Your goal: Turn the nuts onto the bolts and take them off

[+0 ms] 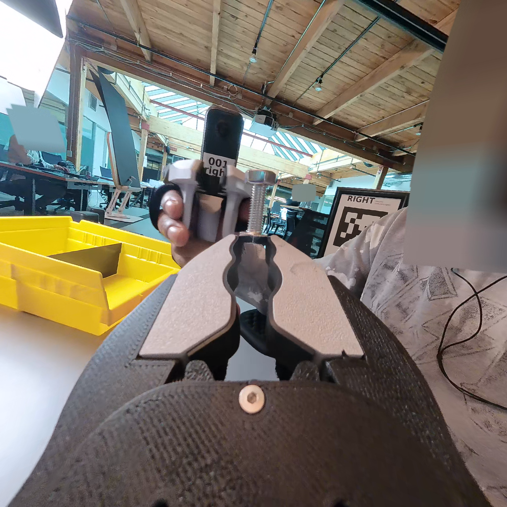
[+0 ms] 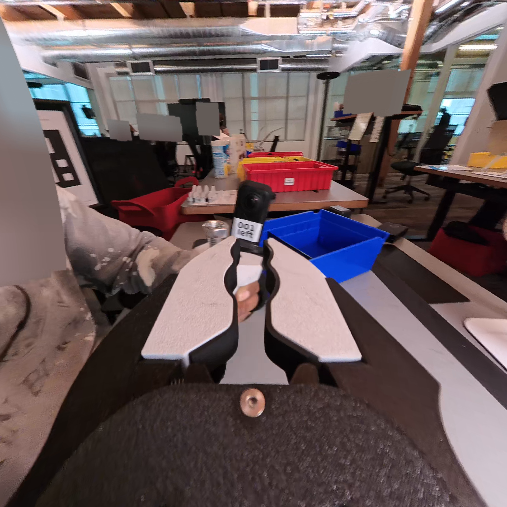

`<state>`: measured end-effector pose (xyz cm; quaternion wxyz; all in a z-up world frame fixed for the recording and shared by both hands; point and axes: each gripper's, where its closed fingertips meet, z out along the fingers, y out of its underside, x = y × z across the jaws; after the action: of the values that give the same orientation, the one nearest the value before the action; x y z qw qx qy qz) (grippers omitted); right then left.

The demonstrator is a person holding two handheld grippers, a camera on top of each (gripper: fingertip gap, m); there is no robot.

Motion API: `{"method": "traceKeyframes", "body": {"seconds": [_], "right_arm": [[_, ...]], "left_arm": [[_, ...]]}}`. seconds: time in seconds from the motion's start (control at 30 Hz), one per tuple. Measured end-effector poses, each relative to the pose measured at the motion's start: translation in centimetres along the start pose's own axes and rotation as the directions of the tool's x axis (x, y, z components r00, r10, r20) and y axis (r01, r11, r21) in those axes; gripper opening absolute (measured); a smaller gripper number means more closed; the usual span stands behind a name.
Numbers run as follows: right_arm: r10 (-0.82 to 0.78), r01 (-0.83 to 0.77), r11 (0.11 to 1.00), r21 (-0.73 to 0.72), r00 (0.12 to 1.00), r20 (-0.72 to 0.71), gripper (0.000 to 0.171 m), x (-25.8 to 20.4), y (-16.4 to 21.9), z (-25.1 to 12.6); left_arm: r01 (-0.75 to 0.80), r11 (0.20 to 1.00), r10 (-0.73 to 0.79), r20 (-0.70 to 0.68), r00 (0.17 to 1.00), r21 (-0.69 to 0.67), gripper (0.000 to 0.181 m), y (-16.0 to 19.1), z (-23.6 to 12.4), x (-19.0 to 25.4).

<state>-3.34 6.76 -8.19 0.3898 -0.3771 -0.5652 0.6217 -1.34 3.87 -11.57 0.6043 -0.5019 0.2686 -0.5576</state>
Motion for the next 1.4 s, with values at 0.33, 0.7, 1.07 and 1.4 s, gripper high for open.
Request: {"method": "traceKeyframes", "body": {"seconds": [0.33, 0.7, 1.07, 1.4], "right_arm": [[-0.023, 0.024, 0.999, -0.048, 0.999, 0.034, 0.028, -1.6, -0.2, 0.6], [0.005, -0.004, 0.999, -0.042, 1.0, 0.004, 0.023, -0.8, -0.2, 0.4], [-0.051, 0.05, 0.997, -0.054, 0.999, -0.018, 0.019, -1.3, -0.5, 0.7], [-0.142, 0.012, 0.973, -0.23, 0.818, -0.557, 0.019, 10.8, 0.7, -9.5]], "left_arm": [[-0.02, 1.0, 0.021, 0.077, 0.997, -0.004, 0.018, 0.0, -0.5, -1.3], [-0.049, 0.999, 0.049, 0.081, 0.995, -0.01, 0.018, -0.2, -0.7, -1.2], [-0.044, 0.998, 0.049, 0.095, 0.994, -0.049, 0.018, 0.6, -0.6, -1.6], [-0.04, 0.998, 0.048, 0.178, 0.983, -0.05, 0.018, 0.7, -1.1, -3.1]]}}
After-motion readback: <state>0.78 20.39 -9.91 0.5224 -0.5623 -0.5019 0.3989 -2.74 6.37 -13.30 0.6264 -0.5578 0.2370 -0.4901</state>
